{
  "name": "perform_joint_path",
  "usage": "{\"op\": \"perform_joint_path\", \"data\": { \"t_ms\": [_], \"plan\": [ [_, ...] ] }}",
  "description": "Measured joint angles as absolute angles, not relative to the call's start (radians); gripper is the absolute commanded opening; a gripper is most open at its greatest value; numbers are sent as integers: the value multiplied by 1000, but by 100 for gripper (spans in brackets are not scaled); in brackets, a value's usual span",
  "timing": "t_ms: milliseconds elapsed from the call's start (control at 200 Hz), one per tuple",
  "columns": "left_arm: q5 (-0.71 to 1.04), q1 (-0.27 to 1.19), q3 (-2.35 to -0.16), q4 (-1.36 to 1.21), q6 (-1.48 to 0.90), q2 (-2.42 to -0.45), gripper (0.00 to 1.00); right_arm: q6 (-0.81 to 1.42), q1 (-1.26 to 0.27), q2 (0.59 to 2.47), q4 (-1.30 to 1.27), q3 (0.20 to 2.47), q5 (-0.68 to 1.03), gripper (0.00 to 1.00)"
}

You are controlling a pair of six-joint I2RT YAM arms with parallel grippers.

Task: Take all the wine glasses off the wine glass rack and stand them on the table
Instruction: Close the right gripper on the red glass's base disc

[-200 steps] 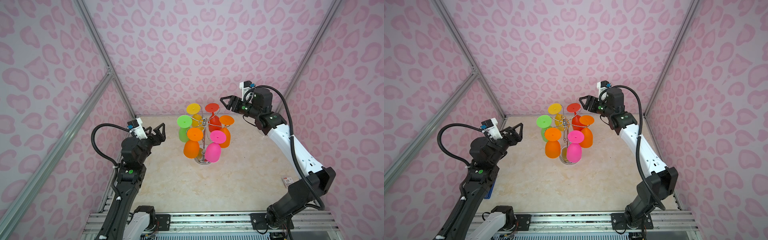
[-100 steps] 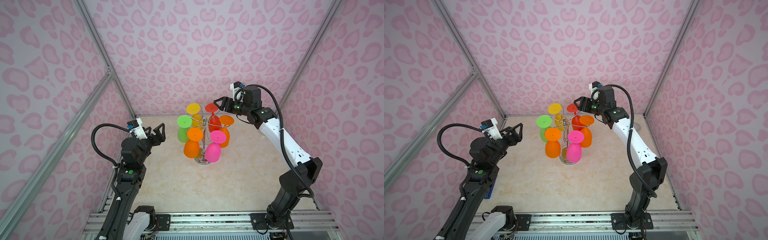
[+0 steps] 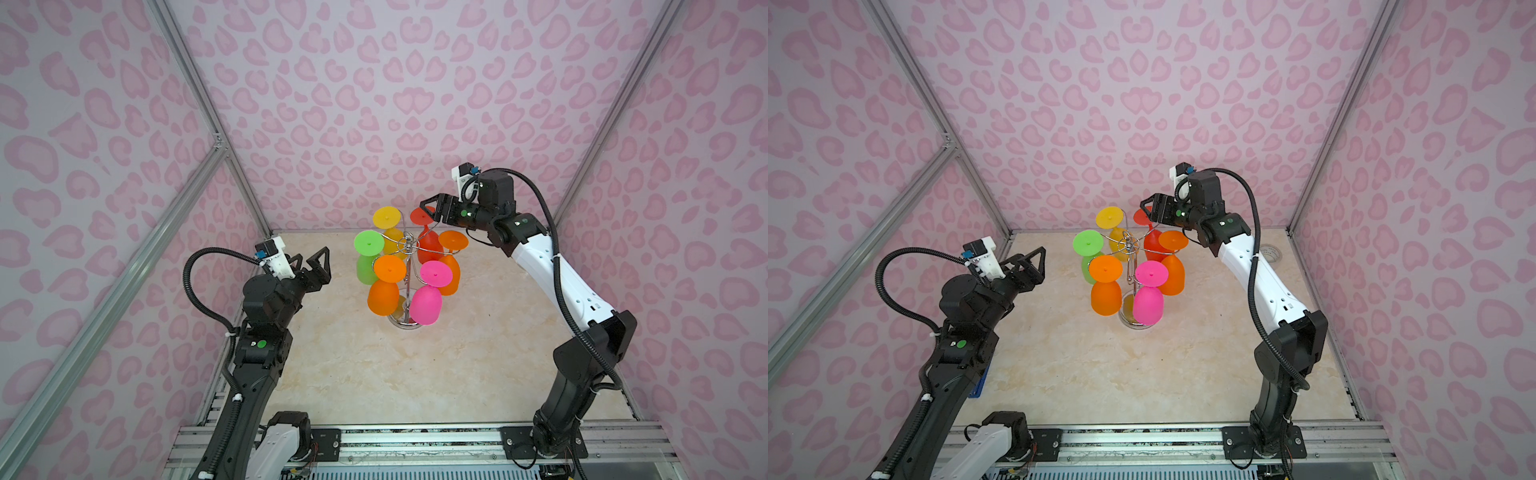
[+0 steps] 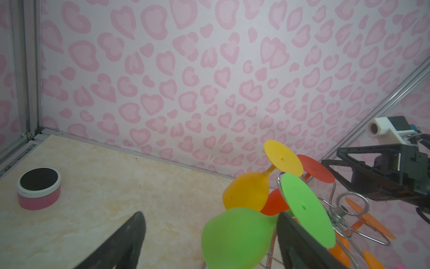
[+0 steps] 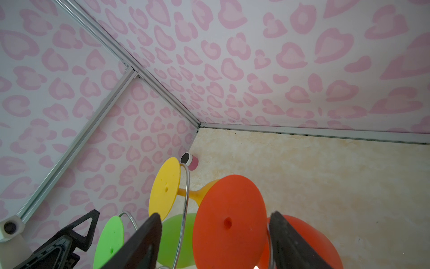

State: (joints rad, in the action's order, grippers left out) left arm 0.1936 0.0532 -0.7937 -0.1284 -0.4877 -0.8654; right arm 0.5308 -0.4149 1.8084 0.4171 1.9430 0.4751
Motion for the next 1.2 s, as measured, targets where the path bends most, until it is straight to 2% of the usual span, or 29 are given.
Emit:
{"op": "perform_joint_path", "data": {
  "t_ms": [260,570,1200],
  "plan": [
    [190,53,-793,-128,-485,-866,90,531,-423,1810,416,1940,484,71],
    [190,53,-793,-128,-485,-870,90,531,-423,1798,400,1912,488,63],
    [190,53,-793,-128,-485,-884,90,522,-423,1798,443,1919,472,40]
  ]
}}
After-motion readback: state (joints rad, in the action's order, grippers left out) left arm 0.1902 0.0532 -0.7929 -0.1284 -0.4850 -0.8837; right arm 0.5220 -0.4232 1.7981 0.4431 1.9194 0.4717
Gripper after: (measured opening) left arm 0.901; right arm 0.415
